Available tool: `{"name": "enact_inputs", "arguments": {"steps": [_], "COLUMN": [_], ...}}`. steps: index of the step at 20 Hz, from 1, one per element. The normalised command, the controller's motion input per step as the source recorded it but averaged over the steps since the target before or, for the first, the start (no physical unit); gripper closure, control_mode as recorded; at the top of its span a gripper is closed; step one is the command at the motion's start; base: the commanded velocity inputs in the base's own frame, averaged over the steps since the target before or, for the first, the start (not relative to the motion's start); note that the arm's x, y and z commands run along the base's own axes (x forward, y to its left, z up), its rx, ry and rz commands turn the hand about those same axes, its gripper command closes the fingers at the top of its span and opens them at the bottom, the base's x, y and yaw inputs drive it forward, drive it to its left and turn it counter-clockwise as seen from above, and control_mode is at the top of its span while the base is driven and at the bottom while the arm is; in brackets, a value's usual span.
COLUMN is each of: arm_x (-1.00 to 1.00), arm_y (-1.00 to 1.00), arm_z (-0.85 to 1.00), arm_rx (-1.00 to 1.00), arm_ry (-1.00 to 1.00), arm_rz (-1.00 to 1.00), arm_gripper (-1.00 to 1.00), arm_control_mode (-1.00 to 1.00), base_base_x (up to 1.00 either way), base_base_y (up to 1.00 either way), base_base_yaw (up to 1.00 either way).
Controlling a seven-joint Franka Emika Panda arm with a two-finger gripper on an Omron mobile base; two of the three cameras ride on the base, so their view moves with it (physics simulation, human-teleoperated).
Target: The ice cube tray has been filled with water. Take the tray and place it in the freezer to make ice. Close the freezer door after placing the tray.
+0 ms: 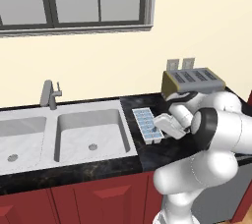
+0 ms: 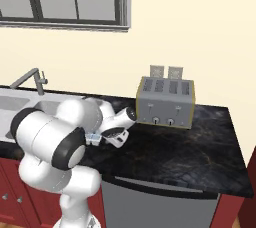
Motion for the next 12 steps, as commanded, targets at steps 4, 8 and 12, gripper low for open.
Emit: {"name": "enact_inputs", "arguments": {"steps": [4, 8, 12], "arm_x": [0.15, 0.04, 0.0], "arm_y": [0.0, 0.11, 0.29], "arm_z": [-0.17, -0.13, -0.24], "arm_rx": [0.0, 0.0, 0.0], "arm_ry": [-0.01, -0.02, -0.03], "arm_rz": [0.03, 0.01, 0.0], "arm_gripper": [-1.0, -1.0, -1.0], "arm_control_mode": [-1.0, -1.0, -1.0], "base_base_x": [0.0, 0.0, 0.0], "base_base_y": [0.0, 0.0, 0.0], "base_base_yaw": [0.0, 0.0, 0.0]}}
